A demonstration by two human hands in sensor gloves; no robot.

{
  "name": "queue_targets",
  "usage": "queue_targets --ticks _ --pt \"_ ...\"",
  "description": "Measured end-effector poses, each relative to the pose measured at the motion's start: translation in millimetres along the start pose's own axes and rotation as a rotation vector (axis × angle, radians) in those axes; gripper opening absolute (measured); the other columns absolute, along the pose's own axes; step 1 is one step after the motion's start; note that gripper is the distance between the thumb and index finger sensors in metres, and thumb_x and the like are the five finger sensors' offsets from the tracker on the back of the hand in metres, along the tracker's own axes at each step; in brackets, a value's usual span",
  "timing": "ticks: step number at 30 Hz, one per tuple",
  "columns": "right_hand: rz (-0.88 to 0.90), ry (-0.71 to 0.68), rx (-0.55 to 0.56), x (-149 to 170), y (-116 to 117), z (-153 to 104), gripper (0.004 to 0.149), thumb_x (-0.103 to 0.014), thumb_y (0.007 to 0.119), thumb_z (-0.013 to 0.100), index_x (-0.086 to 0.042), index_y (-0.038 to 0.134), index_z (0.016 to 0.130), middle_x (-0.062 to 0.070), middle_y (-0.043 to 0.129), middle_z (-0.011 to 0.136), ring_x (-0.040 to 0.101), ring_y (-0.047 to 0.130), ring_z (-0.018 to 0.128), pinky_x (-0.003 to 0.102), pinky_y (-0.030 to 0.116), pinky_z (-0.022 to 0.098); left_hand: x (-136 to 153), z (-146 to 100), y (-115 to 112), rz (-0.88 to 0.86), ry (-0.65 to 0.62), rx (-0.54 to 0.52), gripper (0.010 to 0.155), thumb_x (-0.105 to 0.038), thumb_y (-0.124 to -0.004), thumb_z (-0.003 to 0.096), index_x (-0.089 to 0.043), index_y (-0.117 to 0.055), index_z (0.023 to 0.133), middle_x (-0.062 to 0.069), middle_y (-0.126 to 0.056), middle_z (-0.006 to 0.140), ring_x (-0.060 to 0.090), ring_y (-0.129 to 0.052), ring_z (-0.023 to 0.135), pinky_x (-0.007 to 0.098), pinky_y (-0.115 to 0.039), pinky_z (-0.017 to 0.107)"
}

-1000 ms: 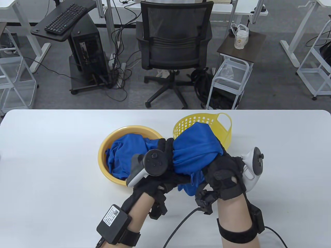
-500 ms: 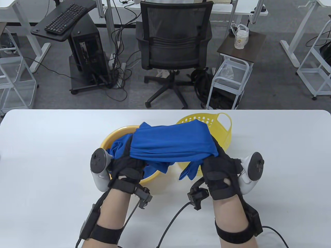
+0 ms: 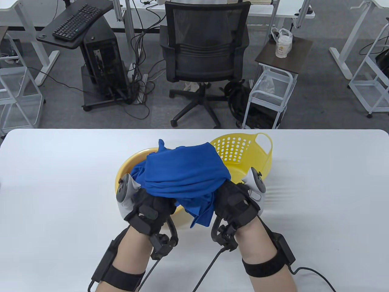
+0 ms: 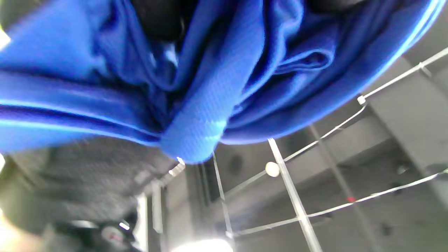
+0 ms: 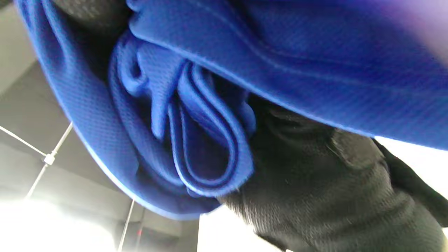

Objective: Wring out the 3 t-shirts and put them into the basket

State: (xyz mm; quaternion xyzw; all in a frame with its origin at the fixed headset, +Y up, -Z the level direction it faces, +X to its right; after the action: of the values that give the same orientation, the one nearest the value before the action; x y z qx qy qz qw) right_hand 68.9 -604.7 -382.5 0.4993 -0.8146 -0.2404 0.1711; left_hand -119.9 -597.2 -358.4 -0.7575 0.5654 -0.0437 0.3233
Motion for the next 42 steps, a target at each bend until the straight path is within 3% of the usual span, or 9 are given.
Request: queue_targets --ticks 4,9,14,17,27,30,35,38,42 --pt "0.091 -0.119 0.006 -15.7 -1.1 -1.8 0.061 -0.038 0.077 0.067 0.0 0.056 0.109 0.037 0.065 0.102 0.065 0.082 0.073 0.059 0.084 0.046 -4.2 -4.1 5.5 0.178 0.048 -0.074 0.064 -0.067 -0.055 0.0642 -0.029 -0.051 0.116 0.011 -0.018 0.129 0.042 -0.009 0.11 0.064 -0.023 0.077" --pt "0.014 -0.288 0.158 -42.6 -12.4 -16.0 0.053 -0.033 0.08 0.064 -0.002 0.063 0.104 0.032 0.074 0.095 0.06 0.088 0.068 0.055 0.086 0.043 22.2 -4.1 -2.8 0.078 0.26 0.075 0.079 -0.071 -0.054 0.0652 -0.023 -0.026 0.121 0.019 -0.014 0.127 0.049 -0.015 0.11 0.066 -0.029 0.078" --pt "-0.023 -0.441 0.305 -62.6 -38.4 -30.6 0.052 -0.034 0.076 0.065 -0.009 0.057 0.107 0.027 0.065 0.104 0.06 0.076 0.08 0.061 0.078 0.053 41.6 -7.4 -15.4 0.104 0.439 0.264 0.092 -0.077 -0.057 0.0635 -0.018 -0.015 0.12 0.029 -0.034 0.124 0.054 -0.06 0.103 0.062 -0.063 0.071" --pt "-0.05 -0.503 0.231 -68.8 -36.7 -31.3 0.052 -0.036 0.072 0.067 -0.014 0.052 0.109 0.022 0.059 0.109 0.06 0.069 0.088 0.063 0.071 0.061 44.4 -3.9 -37.1 -0.158 0.354 0.411 0.11 -0.084 -0.067 0.0574 -0.022 0.006 0.114 0.029 -0.027 0.124 0.051 -0.062 0.104 0.059 -0.067 0.073" --pt "-0.296 -0.565 0.036 -51.1 26.3 -18.8 0.052 -0.038 0.076 0.062 -0.017 0.063 0.108 0.02 0.062 0.115 0.063 0.052 0.1 0.077 0.042 0.066 28.0 -1.4 -16.6 -0.556 0.099 0.267 0.122 -0.093 -0.066 0.0498 -0.03 0.023 0.104 0.024 -0.008 0.124 0.049 -0.057 0.108 0.055 -0.07 0.078" --pt "-0.451 -0.514 0.008 -41.7 33.0 -13.9 0.052 -0.044 0.076 0.063 -0.018 0.065 0.108 0.024 0.049 0.12 0.065 0.035 0.104 0.084 0.037 0.061 16.6 -3.3 6.7 -0.508 0.024 0.13 0.107 -0.082 -0.074 0.0575 -0.04 0.008 0.112 0.015 -0.018 0.127 0.049 -0.06 0.108 0.057 -0.072 0.077" --pt "-0.247 -0.366 0.011 -21.3 17.1 -1.2 0.052 -0.044 0.076 0.064 -0.011 0.071 0.103 0.032 0.046 0.119 0.077 0.043 0.094 0.087 0.048 0.054 -3.0 -8.8 31.8 -0.398 -0.036 -0.027 0.064 -0.042 -0.08 0.0659 -0.053 -0.037 0.112 0.003 -0.051 0.123 0.041 -0.078 0.1 0.055 -0.08 0.073" --pt "-0.094 -0.213 -0.003 -8.9 4.7 3.8 0.051 -0.044 0.076 0.065 -0.008 0.07 0.101 0.038 0.061 0.109 0.071 0.082 0.073 0.07 0.078 0.046 -8.8 -5.4 27.0 -0.315 -0.08 0.027 0.057 -0.034 -0.079 0.0647 -0.054 -0.049 0.108 0.0 -0.055 0.122 0.042 -0.075 0.101 0.056 -0.076 0.075" --pt "-0.041 -0.051 0.062 -2.9 -20.0 2.2 0.048 -0.038 0.083 0.064 -0.001 0.077 0.094 0.038 0.076 0.095 0.059 0.096 0.05 0.051 0.089 0.031 -16.2 0.1 13.6 -0.06 -0.076 0.13 0.053 -0.026 -0.084 0.0593 -0.053 -0.066 0.101 -0.004 -0.064 0.12 0.046 -0.074 0.1 0.058 -0.073 0.075"
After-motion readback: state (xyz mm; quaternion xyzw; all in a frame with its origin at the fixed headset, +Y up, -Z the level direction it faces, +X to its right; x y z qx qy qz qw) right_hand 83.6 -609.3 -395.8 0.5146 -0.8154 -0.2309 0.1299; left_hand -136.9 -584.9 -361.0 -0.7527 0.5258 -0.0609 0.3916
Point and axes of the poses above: the tracker on the back of each hand, its own x axis roughly to the little-finger side, its own z axis roughly from the wrist to the fingertips, y = z × x, the point moved 4 cm from there along z, roughly from the wrist to the fingertips
